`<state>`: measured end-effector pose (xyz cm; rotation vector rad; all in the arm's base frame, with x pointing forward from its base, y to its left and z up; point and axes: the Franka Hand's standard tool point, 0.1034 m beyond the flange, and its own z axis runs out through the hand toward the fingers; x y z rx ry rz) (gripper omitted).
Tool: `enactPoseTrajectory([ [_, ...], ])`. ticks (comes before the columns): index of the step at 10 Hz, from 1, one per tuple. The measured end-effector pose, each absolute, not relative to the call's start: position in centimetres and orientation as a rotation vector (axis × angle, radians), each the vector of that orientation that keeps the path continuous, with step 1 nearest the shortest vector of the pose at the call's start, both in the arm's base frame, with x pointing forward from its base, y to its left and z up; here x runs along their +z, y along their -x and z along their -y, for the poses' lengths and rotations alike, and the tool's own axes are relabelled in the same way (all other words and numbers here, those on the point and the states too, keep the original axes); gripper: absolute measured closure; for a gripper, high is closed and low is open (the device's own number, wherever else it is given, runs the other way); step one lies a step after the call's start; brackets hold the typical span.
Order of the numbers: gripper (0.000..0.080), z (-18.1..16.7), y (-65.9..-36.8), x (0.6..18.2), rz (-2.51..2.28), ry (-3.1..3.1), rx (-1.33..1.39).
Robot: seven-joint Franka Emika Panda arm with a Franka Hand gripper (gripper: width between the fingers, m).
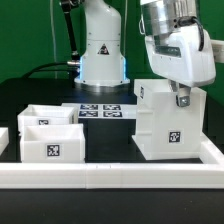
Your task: Assemble drawer
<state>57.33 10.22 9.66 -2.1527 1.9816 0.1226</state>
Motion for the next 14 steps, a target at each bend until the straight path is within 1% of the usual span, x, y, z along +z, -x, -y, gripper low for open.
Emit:
enactPoseTrajectory([
  [5, 0.0762, -10.2, -61.1, 9.8, -1.985, 2.122, 0.132],
  [8, 0.0762, -10.1, -64.0, 9.8, -1.983, 2.107, 0.14],
  [10, 0.0762, -10.1, -64.7, 9.8, -1.983, 2.107, 0.151],
  [13, 0.0762, -10.1, -64.8, 9.8, -1.978, 2.114, 0.158],
  [14, 0.058, -10.1, -64.8, 9.9, -1.976, 2.115, 0.157],
])
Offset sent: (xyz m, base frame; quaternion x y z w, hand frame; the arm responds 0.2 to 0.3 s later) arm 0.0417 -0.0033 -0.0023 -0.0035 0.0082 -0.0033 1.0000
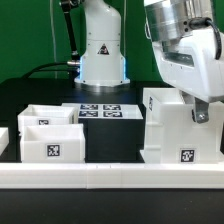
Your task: Assemble drawer
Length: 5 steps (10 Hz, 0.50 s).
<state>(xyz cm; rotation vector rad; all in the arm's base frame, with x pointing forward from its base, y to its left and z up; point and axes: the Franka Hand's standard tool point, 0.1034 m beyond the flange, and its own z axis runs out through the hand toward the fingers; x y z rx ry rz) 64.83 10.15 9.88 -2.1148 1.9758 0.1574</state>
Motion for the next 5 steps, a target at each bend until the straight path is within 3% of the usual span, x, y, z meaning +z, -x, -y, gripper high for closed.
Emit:
enactPoseTrajectory([
  [1, 0.0438, -10.2, -64.9, 9.9, -1.974, 2.116, 0.156],
  [2, 0.0438, -10.2, -64.7, 10.1, -1.941, 2.144, 0.15],
  [3, 0.0252, -10.2, -64.1, 10.5, -1.877, 2.2, 0.141],
  [4, 0.0252, -10.0, -63.3, 11.2, -1.803, 2.259, 0.132],
  [5, 0.0171, -9.9, -62.4, 12.2, -1.731, 2.305, 0.122],
])
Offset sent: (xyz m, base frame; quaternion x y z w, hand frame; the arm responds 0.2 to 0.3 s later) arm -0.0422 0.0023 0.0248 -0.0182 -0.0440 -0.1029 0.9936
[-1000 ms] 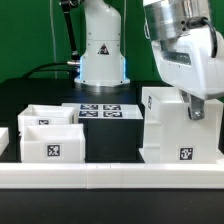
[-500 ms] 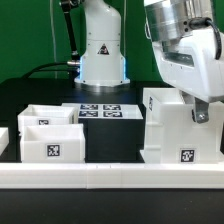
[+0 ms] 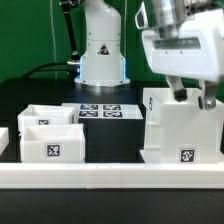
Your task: Assemble drawer
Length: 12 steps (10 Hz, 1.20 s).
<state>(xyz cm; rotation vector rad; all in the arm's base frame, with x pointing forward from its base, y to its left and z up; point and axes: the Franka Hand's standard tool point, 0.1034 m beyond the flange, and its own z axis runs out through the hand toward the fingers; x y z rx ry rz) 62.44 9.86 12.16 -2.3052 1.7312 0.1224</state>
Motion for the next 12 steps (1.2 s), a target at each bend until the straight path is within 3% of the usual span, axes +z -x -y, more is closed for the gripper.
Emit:
enactPoseTrajectory([
  [4, 0.015, -8.3, -58.6, 16.6, -1.303, 2.567, 0.091],
  [7, 0.015, -6.1, -57.1, 15.7, -1.085, 2.678, 0.105],
  [11, 0.015, -6.2, -56.9, 15.6, -1.019, 2.711, 0.115],
  [12, 0.015, -4.8, -55.8, 15.2, -0.792, 2.828, 0.169],
])
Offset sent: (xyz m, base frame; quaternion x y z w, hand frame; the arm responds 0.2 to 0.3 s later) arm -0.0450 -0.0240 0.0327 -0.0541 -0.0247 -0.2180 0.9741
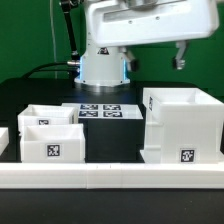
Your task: Assemble drawer
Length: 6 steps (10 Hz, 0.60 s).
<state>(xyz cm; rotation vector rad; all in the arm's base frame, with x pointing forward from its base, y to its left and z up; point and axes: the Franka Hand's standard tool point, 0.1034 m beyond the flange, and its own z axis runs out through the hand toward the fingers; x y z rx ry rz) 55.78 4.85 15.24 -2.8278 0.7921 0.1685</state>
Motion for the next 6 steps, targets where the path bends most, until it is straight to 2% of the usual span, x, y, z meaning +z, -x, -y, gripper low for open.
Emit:
enactPoseTrajectory([
  [4, 0.015, 1.3, -54.8, 13.6, -0.337, 2.99, 0.123],
  [5, 0.015, 2.6, -55.0, 12.5, -0.255, 3.043, 0.031],
  [6, 0.015, 2.3, -54.5, 12.2, -0.269, 3.039, 0.053],
])
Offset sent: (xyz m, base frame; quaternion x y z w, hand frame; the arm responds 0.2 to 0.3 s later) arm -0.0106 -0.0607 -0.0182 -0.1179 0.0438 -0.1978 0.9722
